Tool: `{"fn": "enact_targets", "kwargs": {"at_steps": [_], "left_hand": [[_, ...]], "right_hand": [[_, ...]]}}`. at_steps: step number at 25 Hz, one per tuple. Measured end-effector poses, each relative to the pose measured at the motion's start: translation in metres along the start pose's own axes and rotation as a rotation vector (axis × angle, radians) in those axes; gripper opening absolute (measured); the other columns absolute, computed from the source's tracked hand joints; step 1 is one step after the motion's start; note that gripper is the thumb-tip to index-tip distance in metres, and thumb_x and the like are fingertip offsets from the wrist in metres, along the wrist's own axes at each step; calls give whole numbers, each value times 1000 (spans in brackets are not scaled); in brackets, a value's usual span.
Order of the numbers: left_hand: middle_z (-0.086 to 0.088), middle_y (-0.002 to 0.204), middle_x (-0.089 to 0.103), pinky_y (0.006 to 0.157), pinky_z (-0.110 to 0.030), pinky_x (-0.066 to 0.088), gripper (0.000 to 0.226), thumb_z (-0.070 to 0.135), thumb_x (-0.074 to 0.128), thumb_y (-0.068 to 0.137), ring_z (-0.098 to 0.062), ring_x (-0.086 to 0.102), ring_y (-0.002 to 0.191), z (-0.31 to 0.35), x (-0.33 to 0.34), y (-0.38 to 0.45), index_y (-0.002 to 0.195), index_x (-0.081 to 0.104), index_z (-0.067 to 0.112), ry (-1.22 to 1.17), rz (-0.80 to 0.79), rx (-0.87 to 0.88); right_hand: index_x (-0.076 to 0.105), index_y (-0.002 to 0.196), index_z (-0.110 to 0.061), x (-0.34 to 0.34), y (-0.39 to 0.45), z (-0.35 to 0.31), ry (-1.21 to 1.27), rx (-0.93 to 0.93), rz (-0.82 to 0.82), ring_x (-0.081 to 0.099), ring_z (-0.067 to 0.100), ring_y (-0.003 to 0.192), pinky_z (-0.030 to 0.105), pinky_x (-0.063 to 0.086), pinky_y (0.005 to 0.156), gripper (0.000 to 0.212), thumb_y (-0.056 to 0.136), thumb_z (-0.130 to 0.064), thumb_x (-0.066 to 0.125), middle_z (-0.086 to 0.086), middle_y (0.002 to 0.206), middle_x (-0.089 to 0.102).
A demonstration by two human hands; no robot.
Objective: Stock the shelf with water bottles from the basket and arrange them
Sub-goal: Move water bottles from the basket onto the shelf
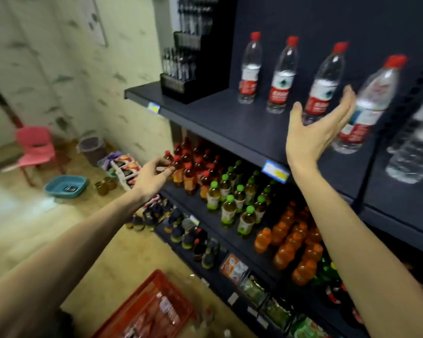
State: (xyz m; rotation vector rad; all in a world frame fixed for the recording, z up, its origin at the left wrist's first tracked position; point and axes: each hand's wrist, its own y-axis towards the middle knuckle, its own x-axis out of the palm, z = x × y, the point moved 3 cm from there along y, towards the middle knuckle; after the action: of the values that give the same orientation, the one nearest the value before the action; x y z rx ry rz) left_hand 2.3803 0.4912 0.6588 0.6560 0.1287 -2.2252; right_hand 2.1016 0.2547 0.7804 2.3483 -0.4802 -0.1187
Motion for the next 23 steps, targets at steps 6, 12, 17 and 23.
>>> {"fn": "enact_targets", "kwargs": {"at_steps": [6,12,17,23], "left_hand": [[-12,110,74,84,-49,59,18,22,68,97,-31,72,96,-51,-20,3,112,67,13,-62,28,-111],[-9,112,74,99,-51,55,17,21,70,96,-30,70,106,-31,0,18,112,69,17,46,-18,-18],[-1,103,76,95,-51,57,15,23,71,94,-22,72,100,-7,15,25,109,69,24,63,-65,60],[5,105,77,95,-53,57,12,27,72,93,-20,72,102,-24,18,34,104,70,30,21,-92,35]], "right_hand": [[34,153,-1,-13,39,43,-265,168,112,34,36,148,37,27,117,99,75,-46,75,18,159,33],[32,155,-8,-19,72,83,-360,428,-81,37,35,143,48,37,109,97,78,-38,84,16,156,39],[53,136,-11,-8,84,96,-376,398,-177,49,33,131,44,45,103,65,81,-33,81,12,140,52],[60,124,-18,30,77,93,-365,420,-385,66,26,114,38,52,92,66,73,-53,84,4,124,69]]}}
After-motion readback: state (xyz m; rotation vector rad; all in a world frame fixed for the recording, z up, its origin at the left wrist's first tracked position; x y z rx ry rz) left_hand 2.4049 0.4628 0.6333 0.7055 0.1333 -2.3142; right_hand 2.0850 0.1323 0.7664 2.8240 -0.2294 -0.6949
